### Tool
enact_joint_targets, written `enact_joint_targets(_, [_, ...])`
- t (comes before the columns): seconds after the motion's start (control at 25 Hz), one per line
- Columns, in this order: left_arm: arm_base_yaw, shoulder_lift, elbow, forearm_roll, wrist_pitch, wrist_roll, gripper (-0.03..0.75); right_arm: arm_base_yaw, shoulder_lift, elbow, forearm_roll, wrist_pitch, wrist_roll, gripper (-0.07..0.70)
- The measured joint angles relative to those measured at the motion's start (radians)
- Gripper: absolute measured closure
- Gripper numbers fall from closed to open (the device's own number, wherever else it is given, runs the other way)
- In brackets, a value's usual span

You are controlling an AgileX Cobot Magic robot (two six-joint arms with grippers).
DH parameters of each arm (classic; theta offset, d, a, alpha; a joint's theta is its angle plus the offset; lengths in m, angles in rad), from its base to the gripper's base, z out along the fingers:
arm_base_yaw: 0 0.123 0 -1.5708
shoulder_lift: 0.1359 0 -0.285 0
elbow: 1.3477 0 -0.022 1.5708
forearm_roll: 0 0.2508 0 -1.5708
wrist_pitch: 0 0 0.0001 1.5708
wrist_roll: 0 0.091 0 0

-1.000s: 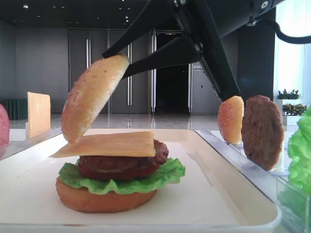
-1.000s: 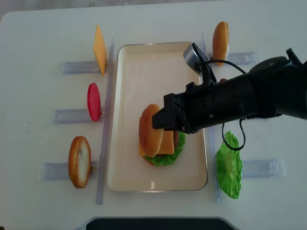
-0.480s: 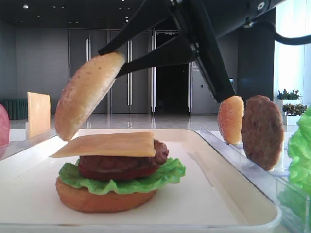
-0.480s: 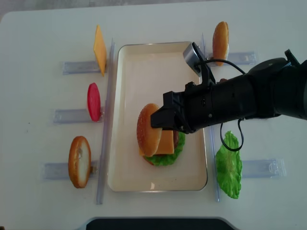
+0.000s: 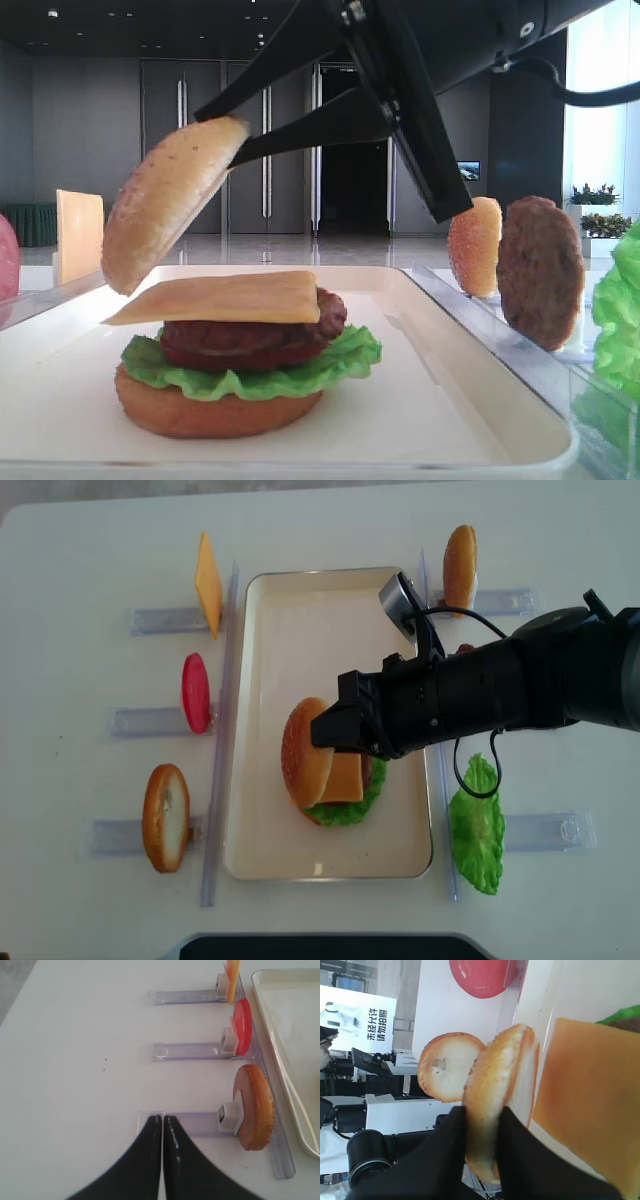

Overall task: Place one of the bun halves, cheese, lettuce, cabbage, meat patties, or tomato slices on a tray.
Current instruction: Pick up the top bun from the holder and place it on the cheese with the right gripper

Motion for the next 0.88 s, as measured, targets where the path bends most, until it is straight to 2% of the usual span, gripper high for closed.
enact_joint_targets(0.36, [0.0,0.0,0.0,0.0,0.0,0.0,0.722,0.0,0.0,0.0,-0.024,0.007,-0.002,0.492])
enact_joint_targets(0.88, [0.0,0.0,0.0,0.0,0.0,0.0,0.722,0.0,0.0,0.0,-0.033,-0.016,-0.003,0.492])
